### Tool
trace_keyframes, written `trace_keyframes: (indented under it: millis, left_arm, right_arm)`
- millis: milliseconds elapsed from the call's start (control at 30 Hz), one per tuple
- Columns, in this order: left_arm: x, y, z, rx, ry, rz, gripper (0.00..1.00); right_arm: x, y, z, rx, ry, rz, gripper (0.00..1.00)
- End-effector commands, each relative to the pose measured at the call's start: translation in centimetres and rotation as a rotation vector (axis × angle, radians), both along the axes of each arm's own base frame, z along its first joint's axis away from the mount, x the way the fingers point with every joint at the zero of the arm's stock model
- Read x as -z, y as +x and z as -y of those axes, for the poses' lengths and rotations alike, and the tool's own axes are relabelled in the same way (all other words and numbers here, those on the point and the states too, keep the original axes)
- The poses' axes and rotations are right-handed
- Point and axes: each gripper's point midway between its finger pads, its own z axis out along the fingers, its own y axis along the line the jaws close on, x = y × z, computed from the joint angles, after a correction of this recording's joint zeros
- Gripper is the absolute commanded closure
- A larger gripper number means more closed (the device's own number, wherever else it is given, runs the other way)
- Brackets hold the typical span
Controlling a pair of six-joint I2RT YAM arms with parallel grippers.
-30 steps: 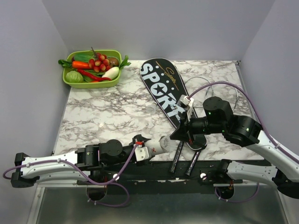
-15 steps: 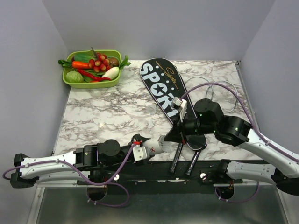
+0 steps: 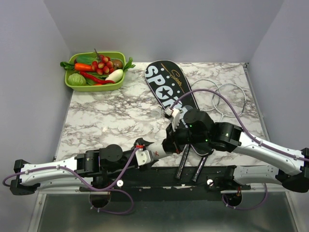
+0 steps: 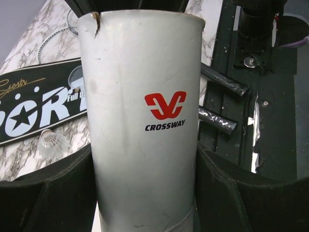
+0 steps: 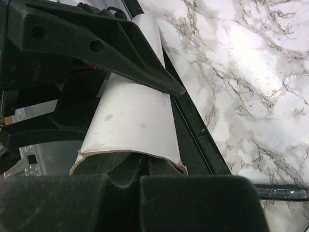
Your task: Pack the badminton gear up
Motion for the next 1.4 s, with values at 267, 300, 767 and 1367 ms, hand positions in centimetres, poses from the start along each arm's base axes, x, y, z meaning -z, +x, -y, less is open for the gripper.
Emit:
trace_keyframes:
  millis: [267, 300, 767, 1367]
  left_arm:
    - [-2.5, -0.1, 0.3, 0.003, -0.09, 0.011, 1.0]
    - [-2.5, 0.0, 0.3, -0.003, -0.089, 0.014, 1.0]
    - [-1.7, 0.6, 0.3, -0.038, -0.049, 0.014, 1.0]
    - [-3.6, 4.4, -3.4, -0.306, -0.08, 0.039, 1.0]
  right_arm:
    - [2.3, 1.9, -1.3, 0.158, -0.047, 0.024, 0.91]
    - [1.8, 2.0, -1.1, 0.163, -0.038, 0.03, 0.71]
    - [-7.4, 3.5, 6.1, 0.338, 0.058, 0.224, 0.39]
    - [0.4, 21.9, 8.7, 0.675, -0.425, 0.38, 0.32]
